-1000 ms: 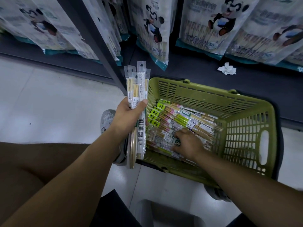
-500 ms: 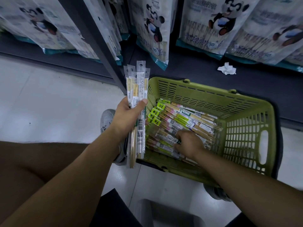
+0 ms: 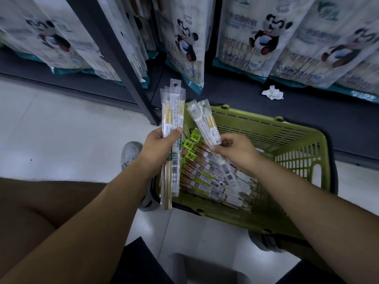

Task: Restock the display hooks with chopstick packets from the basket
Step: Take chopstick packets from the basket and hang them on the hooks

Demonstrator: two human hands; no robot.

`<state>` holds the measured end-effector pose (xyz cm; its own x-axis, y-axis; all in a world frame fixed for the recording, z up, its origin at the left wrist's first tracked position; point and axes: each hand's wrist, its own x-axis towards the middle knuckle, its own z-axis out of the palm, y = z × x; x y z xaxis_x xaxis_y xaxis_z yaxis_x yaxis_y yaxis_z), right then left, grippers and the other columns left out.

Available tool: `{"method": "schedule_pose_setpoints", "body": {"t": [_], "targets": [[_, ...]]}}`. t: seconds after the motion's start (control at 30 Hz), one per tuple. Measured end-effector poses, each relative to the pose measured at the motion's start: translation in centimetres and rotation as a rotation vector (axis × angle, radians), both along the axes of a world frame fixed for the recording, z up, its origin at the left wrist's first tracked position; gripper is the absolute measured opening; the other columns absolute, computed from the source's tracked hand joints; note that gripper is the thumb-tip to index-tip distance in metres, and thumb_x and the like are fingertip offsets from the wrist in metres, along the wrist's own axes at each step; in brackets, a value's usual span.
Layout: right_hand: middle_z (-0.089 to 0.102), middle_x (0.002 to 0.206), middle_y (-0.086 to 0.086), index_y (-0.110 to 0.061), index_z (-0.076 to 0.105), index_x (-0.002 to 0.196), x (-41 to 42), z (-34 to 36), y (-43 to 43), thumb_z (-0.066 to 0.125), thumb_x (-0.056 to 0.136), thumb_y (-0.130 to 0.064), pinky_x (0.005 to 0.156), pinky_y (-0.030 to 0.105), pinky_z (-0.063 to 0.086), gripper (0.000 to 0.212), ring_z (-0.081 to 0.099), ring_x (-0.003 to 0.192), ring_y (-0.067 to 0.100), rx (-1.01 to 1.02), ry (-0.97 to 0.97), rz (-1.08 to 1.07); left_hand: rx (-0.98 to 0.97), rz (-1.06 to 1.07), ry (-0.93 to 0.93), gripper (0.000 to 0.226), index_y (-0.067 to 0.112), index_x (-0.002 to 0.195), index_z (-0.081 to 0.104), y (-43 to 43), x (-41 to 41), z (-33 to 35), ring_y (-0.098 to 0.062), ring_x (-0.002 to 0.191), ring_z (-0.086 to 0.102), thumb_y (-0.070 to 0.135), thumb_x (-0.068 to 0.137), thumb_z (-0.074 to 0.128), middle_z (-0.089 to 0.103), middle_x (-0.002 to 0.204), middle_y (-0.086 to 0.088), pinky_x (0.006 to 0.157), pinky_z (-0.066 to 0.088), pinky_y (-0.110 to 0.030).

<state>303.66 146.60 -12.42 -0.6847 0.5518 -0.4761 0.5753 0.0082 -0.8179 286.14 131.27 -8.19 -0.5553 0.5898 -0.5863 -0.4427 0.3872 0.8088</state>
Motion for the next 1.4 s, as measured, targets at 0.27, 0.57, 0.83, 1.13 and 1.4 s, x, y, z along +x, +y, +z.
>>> {"method": "schedule_pose_setpoints", "body": {"t": [0.27, 0.57, 0.83, 1.13, 1.4], "targets": [[0.078, 0.085, -0.001, -0.024, 0.067, 0.109, -3.5, 5.5, -1.6, 0.085, 0.082, -0.022, 0.061, 0.028, 0.059, 0.033, 0.076, 0.077, 0.015, -0.076, 0.238, -0.118, 0.153, -0.017, -0.235, 0.029, 0.006, 0.129, 0.064, 2.3, 1.8, 1.8, -0.037, 0.107, 0.072, 0.017, 0.103, 0.06, 0.075, 0.117, -0.018, 0.09, 0.06, -0.049], [0.045, 0.091, -0.007, -0.052, 0.059, 0.099, -2.2, 11.4, -0.4, 0.067, 0.093, -0.05, 0.066, 0.017, 0.036, 0.01, 0.049, 0.083, -0.003, 0.432, 0.102, 0.178, 0.203, -0.076, -0.043, 0.03, 0.013, 0.124, 0.064, 3.6, 2.7, 5.0, -0.03, 0.108, 0.073, 0.018, 0.095, 0.068, 0.075, 0.118, -0.014, 0.097, 0.056, -0.049], [0.066, 0.075, -0.009, -0.026, 0.07, 0.106, -1.8, 19.7, 1.4, 0.071, 0.094, -0.034, 0.063, 0.021, 0.049, 0.014, 0.06, 0.066, 0.002, 0.196, 0.302, -0.114, 0.343, -0.276, 0.233, 0.042, 0.031, 0.123, 0.07, 5.2, 2.7, 11.8, -0.014, 0.11, 0.071, 0.042, 0.083, 0.073, 0.076, 0.117, 0.007, 0.101, 0.052, -0.041], [0.065, 0.072, -0.002, -0.019, 0.066, 0.094, -3.5, 29.6, 3.9, 0.083, 0.083, -0.035, 0.057, 0.028, 0.054, 0.025, 0.062, 0.061, 0.01, 0.302, 0.566, -0.47, 0.533, -0.365, 0.516, 0.036, 0.053, 0.112, 0.064, 8.9, 1.3, 21.3, -0.008, 0.098, 0.072, 0.056, 0.078, 0.073, 0.076, 0.107, 0.012, 0.08, 0.057, -0.024], [0.061, 0.068, -0.006, -0.025, 0.065, 0.101, -5.5, 36.6, 5.9, 0.076, 0.091, -0.026, 0.058, 0.03, 0.056, 0.015, 0.06, 0.058, 0.009, 0.44, 0.711, -0.46, 0.729, -0.321, 0.584, 0.036, 0.044, 0.124, 0.064, 11.7, -1.9, 27.0, -0.007, 0.109, 0.071, 0.035, 0.091, 0.074, 0.074, 0.119, 0.013, 0.087, 0.059, -0.027]]}}
